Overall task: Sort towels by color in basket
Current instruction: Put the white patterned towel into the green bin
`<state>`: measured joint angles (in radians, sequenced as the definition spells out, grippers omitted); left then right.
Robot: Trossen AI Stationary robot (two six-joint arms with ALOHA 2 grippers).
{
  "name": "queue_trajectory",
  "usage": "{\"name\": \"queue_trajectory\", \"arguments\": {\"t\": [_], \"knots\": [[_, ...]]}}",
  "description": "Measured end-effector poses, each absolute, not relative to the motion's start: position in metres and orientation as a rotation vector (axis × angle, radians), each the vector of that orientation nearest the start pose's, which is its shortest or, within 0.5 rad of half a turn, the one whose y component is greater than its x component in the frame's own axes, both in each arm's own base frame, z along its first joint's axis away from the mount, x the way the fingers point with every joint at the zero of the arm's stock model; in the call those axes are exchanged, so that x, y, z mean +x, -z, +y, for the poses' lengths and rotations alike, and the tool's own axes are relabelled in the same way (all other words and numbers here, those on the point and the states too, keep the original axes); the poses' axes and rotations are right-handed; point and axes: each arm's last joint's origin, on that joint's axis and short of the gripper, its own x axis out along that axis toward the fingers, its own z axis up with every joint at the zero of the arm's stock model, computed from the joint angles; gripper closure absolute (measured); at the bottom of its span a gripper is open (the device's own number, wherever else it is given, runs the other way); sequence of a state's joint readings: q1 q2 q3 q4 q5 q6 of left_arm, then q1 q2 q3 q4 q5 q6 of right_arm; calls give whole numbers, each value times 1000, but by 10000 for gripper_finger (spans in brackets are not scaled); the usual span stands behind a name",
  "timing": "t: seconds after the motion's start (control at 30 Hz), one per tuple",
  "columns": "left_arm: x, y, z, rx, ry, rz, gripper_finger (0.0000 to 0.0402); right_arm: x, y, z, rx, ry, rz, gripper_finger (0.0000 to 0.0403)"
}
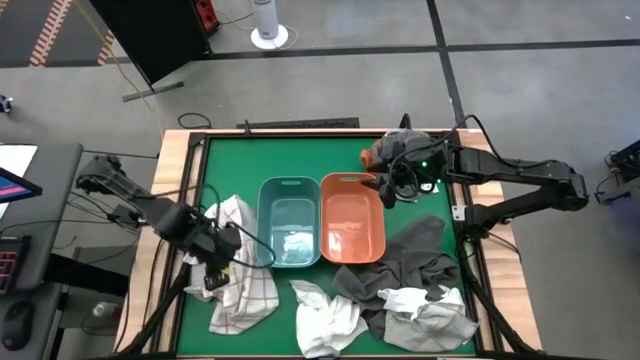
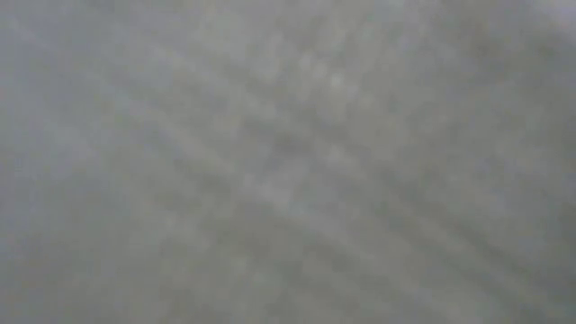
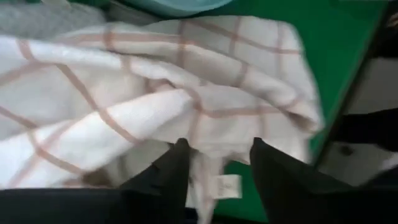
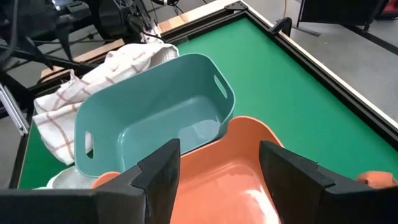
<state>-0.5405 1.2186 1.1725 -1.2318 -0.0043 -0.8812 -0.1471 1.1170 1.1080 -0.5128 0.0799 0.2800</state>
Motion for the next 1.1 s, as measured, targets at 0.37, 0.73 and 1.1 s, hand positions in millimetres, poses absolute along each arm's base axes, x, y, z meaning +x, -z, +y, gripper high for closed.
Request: {"name": "queue_trajectory", "arguments": {"t": [0.37, 0.73, 1.1], "knots": [[187, -260, -124, 56, -124, 1436, 177, 231, -351, -33, 286, 277, 486, 159], [185, -243, -126, -31, -182, 1413, 388, 233, -354, -31, 286, 271, 451, 159], [141, -323, -94, -461, -14, 943, 400, 233, -354, -31, 290, 273, 449, 159]]}}
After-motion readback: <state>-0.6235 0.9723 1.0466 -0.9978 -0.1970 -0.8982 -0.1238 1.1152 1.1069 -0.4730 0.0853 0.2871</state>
